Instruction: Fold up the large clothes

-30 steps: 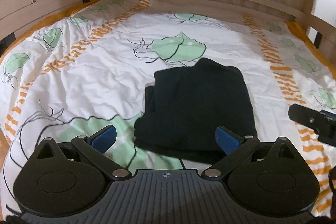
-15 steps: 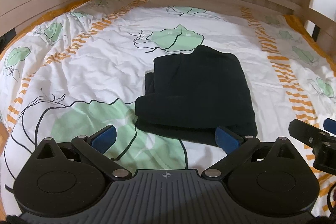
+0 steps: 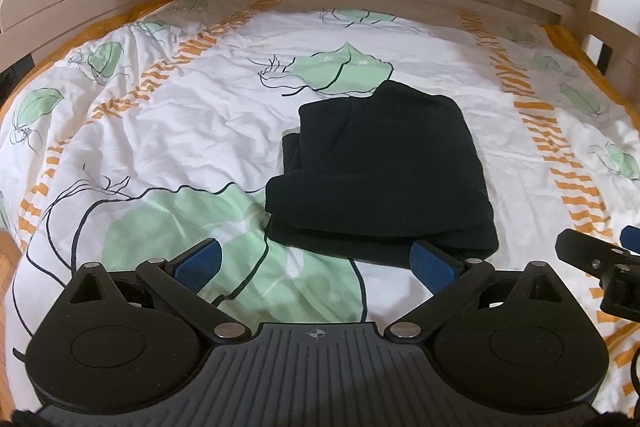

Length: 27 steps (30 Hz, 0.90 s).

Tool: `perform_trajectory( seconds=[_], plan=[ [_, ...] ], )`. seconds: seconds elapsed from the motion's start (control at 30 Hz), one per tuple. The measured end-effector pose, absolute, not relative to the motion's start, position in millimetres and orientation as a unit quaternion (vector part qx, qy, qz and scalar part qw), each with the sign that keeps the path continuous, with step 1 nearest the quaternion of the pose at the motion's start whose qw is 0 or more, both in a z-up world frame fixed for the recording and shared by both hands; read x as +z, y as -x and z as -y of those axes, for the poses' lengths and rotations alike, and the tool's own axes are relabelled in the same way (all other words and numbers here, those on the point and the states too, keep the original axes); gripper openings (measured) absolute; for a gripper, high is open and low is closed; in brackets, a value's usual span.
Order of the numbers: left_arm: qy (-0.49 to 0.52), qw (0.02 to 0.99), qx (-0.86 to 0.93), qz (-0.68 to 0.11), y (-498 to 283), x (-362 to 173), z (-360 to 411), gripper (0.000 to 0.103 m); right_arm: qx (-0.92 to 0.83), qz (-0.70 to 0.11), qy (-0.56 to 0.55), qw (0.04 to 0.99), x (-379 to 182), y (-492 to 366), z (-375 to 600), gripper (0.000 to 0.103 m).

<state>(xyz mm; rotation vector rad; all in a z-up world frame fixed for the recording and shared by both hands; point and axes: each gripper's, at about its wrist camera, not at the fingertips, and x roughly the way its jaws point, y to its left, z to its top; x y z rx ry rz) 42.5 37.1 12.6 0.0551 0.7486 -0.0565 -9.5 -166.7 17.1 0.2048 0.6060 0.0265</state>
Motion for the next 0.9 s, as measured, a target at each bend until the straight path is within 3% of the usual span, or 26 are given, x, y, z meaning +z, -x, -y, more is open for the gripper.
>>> perform_trajectory(
  seconds=[0.9],
  plan=[
    [-0.032,0.922,-0.033,-0.385,-45.8,2.9,-34.8,0.102,0.024,-0.324,-0.112,0.939,7.5,-0.2,166.4,0.102]
  ],
)
